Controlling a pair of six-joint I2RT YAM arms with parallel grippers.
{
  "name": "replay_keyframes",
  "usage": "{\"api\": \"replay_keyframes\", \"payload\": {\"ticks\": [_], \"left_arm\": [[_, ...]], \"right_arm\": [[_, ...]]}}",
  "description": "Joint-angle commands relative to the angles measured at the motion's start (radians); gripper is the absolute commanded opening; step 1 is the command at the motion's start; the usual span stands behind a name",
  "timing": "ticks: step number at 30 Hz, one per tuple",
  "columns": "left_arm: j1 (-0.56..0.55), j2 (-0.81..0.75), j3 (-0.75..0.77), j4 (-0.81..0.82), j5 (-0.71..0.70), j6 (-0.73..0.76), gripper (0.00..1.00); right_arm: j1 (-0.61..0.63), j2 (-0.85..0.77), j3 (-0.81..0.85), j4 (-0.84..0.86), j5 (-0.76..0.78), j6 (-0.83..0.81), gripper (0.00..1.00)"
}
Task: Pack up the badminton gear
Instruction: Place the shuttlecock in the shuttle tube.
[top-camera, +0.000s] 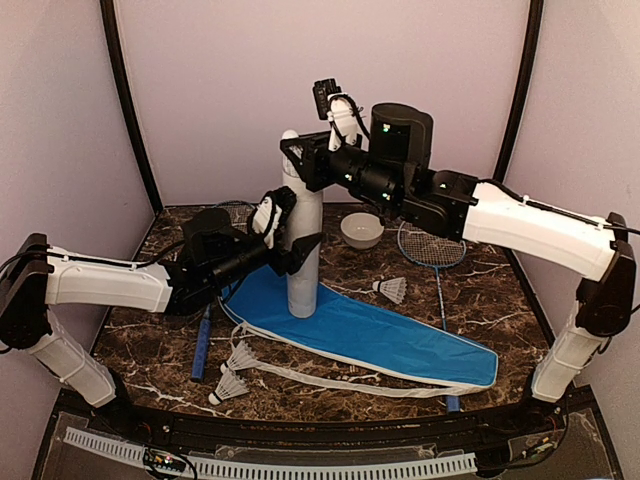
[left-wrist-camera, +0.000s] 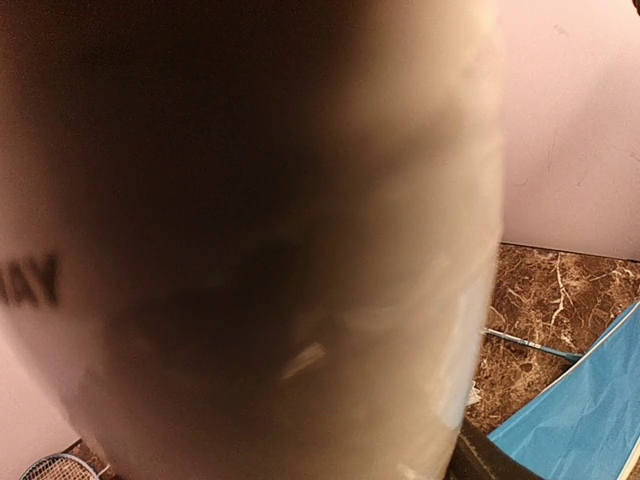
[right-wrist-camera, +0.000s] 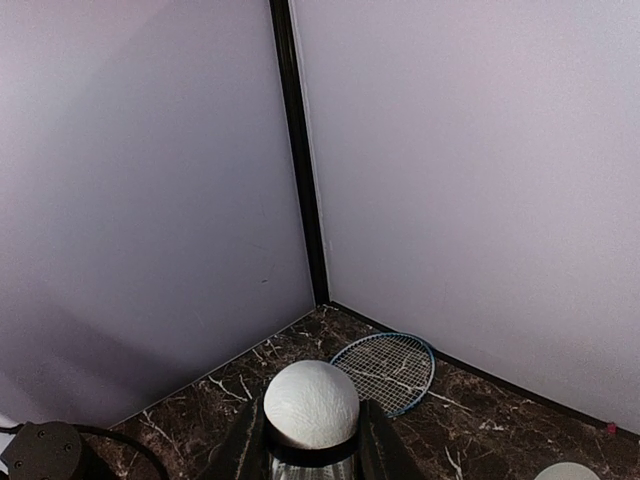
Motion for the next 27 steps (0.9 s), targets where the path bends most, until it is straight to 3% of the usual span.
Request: {"api": "replay_keyframes", "payload": {"ticks": [1, 12, 19, 27], "left_arm": [[-0.007, 0.001, 0.016, -0.028, 0.024, 0.023, 0.72], [-0.006, 0.0, 0.004, -0.001, -0.011, -0.008, 0.72], [-0.006, 0.0, 0.014, -0.014, 0.006, -0.011, 0.72], [-0.006, 0.0, 0.013, -0.033, 0.036, 0.002, 0.72]], "right_arm": [[0.011, 0.021, -0.003, 0.015, -0.002, -0.013, 0.16], [0.011, -0.11, -0.206, 0.142, -0.007, 0.025, 0.18], [0.011, -0.121, -0.225, 0.144, -0.019, 0.032, 0.22], [0.011, -0.147, -0.206, 0.111, -0.041, 0.055, 0.58]]}}
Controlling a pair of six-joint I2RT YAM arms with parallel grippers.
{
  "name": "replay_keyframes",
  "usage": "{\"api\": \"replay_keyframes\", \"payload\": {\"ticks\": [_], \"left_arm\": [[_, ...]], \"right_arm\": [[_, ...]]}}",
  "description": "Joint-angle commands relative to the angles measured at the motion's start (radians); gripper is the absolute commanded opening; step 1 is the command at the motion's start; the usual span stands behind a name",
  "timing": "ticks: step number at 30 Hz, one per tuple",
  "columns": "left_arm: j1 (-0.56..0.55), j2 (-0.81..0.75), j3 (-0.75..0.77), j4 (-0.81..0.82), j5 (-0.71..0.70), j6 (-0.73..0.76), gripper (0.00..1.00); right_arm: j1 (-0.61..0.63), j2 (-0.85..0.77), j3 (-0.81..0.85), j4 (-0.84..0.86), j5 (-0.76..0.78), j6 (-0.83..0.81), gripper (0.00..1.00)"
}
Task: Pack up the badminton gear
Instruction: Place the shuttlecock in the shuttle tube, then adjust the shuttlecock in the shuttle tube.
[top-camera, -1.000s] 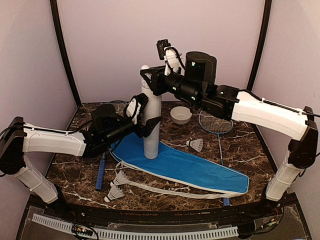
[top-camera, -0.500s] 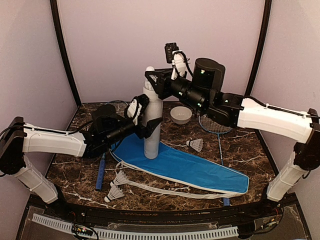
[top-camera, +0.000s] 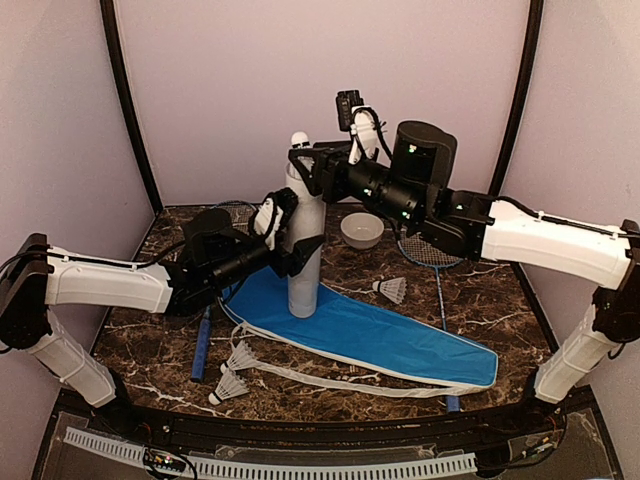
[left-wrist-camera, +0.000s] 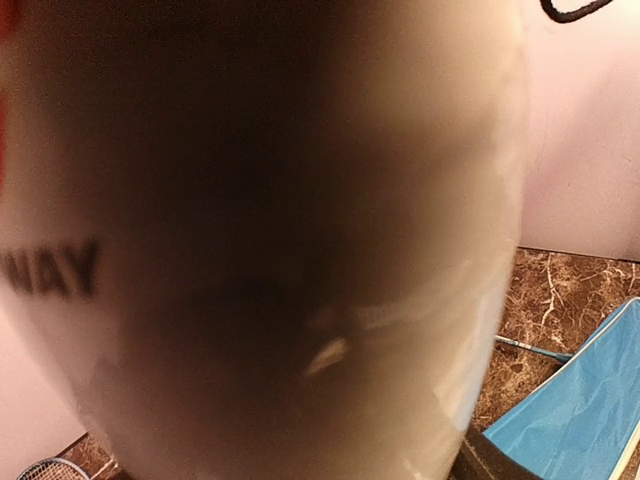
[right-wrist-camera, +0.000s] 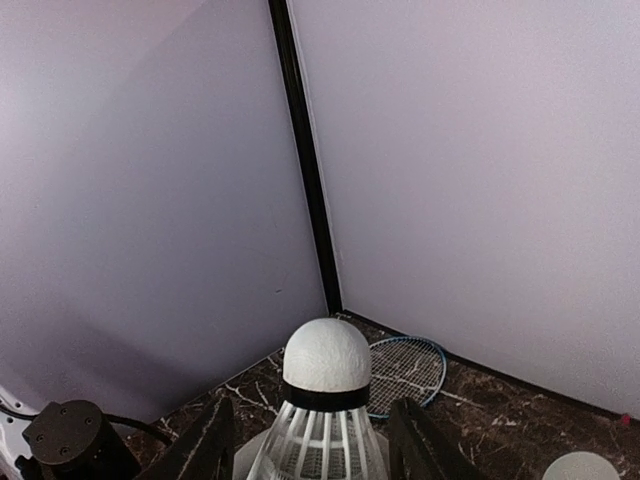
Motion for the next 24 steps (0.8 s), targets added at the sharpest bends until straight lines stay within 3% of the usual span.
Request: {"api": "replay_keyframes", "payload": {"ticks": [1, 11, 19, 24], "left_arm": [[0.0, -0.001, 0.013, -0.035, 0.024, 0.008, 0.72], [0.001, 0.0, 0.016, -0.066, 0.048, 0.033, 0.72], [-0.001, 0.006, 0.054, -0.142, 0.095, 0.077, 0.71], [-0.001, 0.006, 0.076, -0.199, 0.128, 0.098, 0.7]], "right_arm": [[0.011, -0.036, 0.006, -0.051, -0.034, 0.022, 0.6], [0.01, -0.061, 0.111, -0.188, -0.042, 0.046, 0.85], [0.0, -0.087, 0.266, -0.529, 0.066, 0.087, 0.87], [-0.048, -0.139, 0.334, -0.756, 0.033, 0.125, 0.81]]}}
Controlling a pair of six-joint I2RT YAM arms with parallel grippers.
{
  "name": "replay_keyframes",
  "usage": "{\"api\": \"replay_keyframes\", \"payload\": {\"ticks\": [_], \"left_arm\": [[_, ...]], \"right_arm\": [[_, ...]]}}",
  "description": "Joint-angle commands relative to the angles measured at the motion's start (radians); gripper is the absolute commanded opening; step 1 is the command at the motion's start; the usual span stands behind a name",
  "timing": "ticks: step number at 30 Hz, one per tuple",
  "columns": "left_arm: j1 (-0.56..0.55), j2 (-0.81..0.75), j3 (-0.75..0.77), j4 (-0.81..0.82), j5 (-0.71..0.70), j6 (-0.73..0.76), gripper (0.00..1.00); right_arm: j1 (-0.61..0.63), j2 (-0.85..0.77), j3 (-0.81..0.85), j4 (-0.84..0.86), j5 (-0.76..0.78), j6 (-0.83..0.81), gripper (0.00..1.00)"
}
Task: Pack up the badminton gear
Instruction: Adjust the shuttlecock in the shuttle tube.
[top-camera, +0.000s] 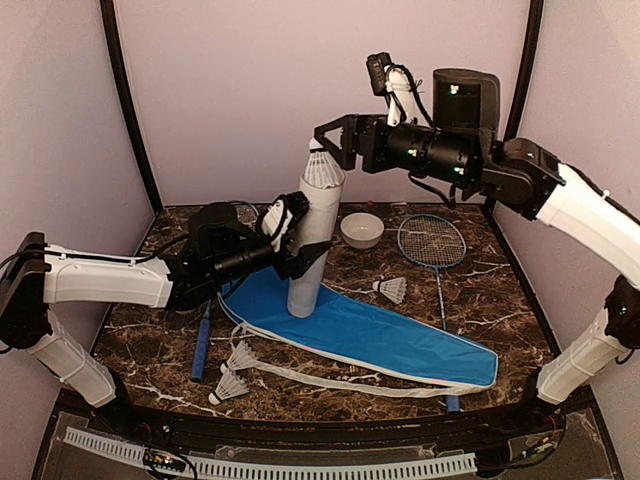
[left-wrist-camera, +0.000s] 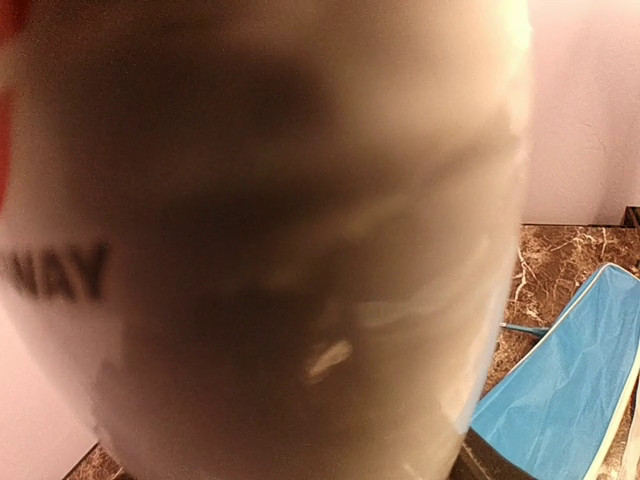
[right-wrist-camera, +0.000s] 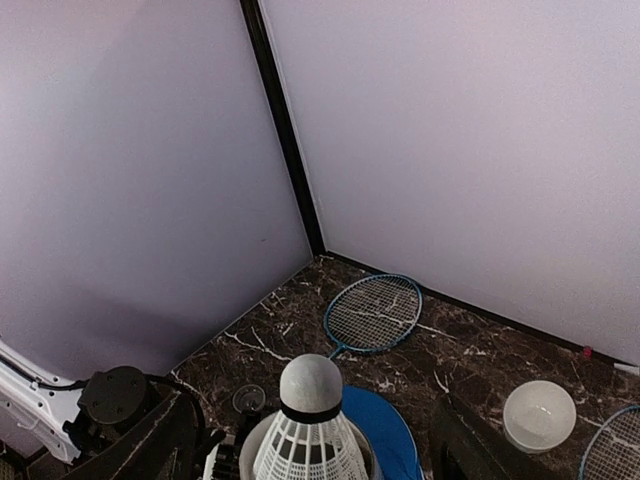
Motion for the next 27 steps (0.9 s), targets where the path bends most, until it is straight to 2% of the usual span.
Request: {"api": "replay_keyframes", "payload": {"ticks": [1, 6, 12, 20, 27], "left_arm": [[-0.003, 0.006, 0.027, -0.11, 0.048, 0.036, 0.69], [-0.022, 0.02, 0.058, -0.172, 0.073, 0.065, 0.69], [-0.052, 0.037, 0.091, -0.234, 0.121, 0.079, 0.68], [-0.101, 0.043, 0.105, -0.285, 0.108, 0.11, 0.68], [-0.119, 0.039, 0.115, -0.309, 0.093, 0.116, 0.68]], "right_arm": [[-0.058, -0.059, 0.089, -0.287, -0.041, 0.053, 0.79], [-0.123, -0.037, 0.238, -0.528, -0.194, 0.077, 0.75], [-0.143, -0.022, 0.287, -0.626, -0.399, 0.04, 0.8], [-0.149, -0.032, 0.231, -0.625, -0.397, -0.004, 0.76], [-0.156, -0.007, 0.242, -0.631, -0.409, -0.033, 0.67]]}}
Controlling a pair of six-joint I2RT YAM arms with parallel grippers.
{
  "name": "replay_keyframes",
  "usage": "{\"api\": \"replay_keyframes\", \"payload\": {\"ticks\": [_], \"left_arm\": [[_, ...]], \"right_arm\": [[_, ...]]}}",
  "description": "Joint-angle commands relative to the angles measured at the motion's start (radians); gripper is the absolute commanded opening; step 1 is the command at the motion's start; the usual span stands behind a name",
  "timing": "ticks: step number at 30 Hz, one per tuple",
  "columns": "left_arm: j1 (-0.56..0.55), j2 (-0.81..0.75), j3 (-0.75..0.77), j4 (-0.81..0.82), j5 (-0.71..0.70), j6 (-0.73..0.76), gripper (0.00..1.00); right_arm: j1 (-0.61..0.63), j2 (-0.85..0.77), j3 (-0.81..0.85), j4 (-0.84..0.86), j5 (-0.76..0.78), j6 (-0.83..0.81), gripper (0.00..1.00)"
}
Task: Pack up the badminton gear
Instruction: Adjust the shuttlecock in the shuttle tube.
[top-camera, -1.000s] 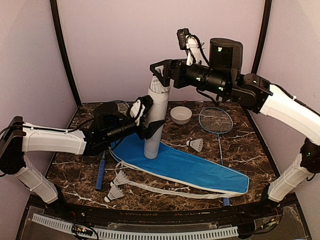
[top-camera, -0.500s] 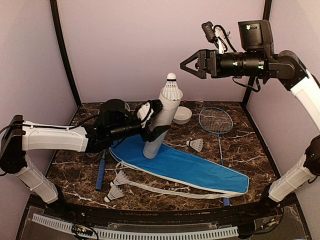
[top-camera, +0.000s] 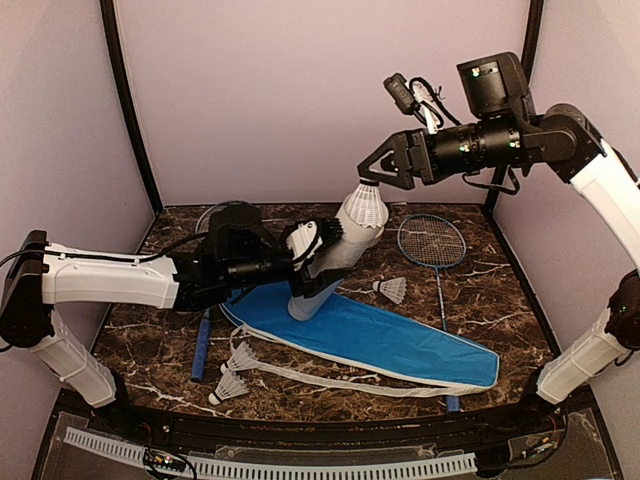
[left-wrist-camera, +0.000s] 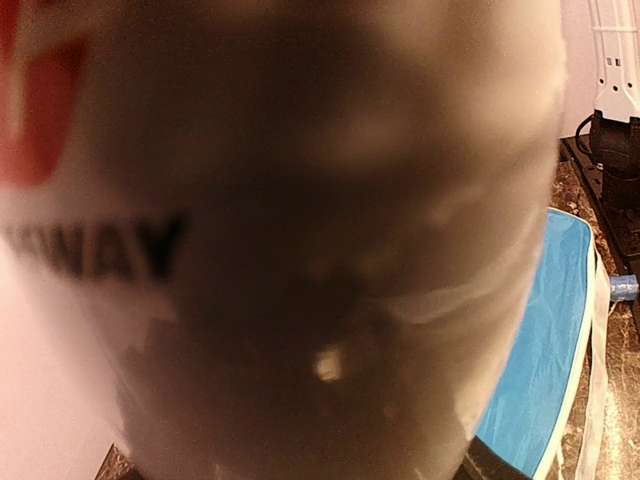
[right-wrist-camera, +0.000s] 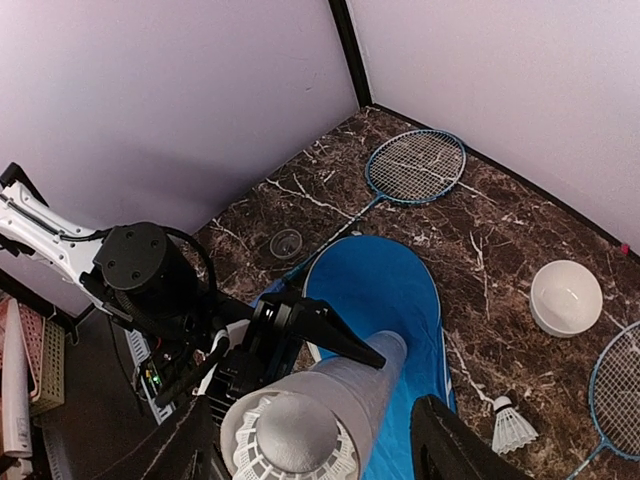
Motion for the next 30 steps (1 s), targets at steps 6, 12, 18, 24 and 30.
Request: {"api": "replay_keyframes", "payload": {"ticks": [6, 12, 18, 24, 30], "left_arm": [[-0.014, 0.018, 0.023, -0.115, 0.013, -0.043, 0.67], [-0.016, 0.027, 0.027, -0.11, -0.009, -0.047, 0.67], [-0.016, 0.032, 0.027, -0.09, -0.018, -0.072, 0.67], [-0.016, 0.029, 0.029, -0.09, 0.002, -0.086, 0.67], [-0.016, 0.029, 0.039, -0.102, 0.016, -0.089, 0.67]], "right_arm": [[-0.007, 0.018, -0.012, 0.001, -0.062, -0.046, 0.58], [-0.007, 0.006, -0.029, 0.018, -0.085, -0.048, 0.34], [-0.007, -0.078, -0.136, 0.124, -0.063, -0.057, 0.2], [-0.005, -0.205, -0.339, 0.363, -0.05, -0.045, 0.17], [-0.001, -0.232, -0.422, 0.451, -0.006, -0.042, 0.14]]}}
